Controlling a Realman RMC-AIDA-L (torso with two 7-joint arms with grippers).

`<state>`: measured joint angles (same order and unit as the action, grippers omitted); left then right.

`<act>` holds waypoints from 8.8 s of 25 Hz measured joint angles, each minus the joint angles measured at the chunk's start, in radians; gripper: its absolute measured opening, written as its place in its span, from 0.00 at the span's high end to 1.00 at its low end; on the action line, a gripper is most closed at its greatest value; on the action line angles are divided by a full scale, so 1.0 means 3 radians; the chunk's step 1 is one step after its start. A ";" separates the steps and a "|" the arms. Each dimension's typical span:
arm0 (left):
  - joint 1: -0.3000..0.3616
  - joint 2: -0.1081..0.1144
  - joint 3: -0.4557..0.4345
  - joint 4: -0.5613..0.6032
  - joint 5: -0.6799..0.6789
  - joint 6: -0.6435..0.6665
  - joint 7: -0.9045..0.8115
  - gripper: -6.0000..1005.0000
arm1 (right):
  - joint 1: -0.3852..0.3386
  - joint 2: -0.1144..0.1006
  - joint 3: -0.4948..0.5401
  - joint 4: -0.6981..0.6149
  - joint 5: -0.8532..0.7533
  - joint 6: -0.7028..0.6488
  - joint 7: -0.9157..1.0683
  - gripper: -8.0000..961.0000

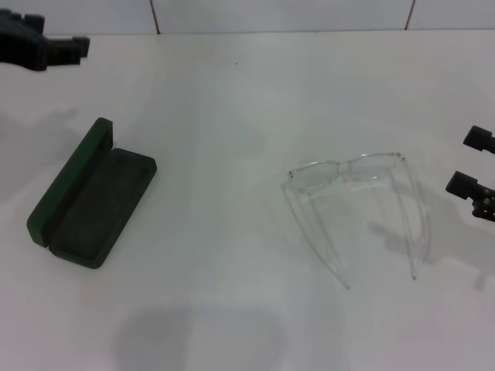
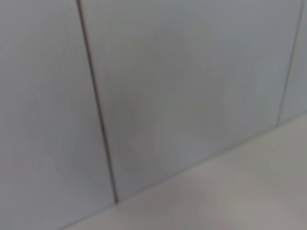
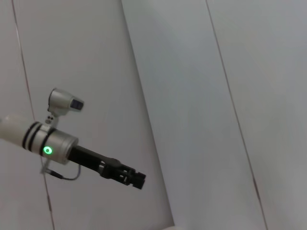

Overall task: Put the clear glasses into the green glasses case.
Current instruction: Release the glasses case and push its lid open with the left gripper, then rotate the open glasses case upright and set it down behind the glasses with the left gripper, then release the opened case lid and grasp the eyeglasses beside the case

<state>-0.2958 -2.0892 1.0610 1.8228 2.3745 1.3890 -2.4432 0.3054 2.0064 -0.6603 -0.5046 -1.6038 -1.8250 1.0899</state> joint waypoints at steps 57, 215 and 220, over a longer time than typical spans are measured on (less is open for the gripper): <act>-0.0241 0.0007 0.0968 -0.0399 0.0184 0.0256 0.0673 0.79 | -0.0116 -0.0022 0.0116 0.0246 0.0079 -0.0094 -0.0190 0.08; -0.0092 0.0006 -0.0210 -0.3289 -0.3331 0.0882 0.3790 0.89 | 0.2380 0.0025 -0.1497 -0.0605 -0.3667 0.1565 0.1961 0.27; -0.0076 0.0005 -0.0199 -0.3289 -0.3337 0.0882 0.3790 0.89 | 0.2370 0.0032 -0.1488 -0.0558 -0.3669 0.1628 0.1962 0.35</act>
<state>-0.3187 -2.0877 1.0014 0.8360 1.3733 1.6536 -1.3061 1.0164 2.0160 -1.1068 -0.6720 -2.7044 -1.3365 1.6786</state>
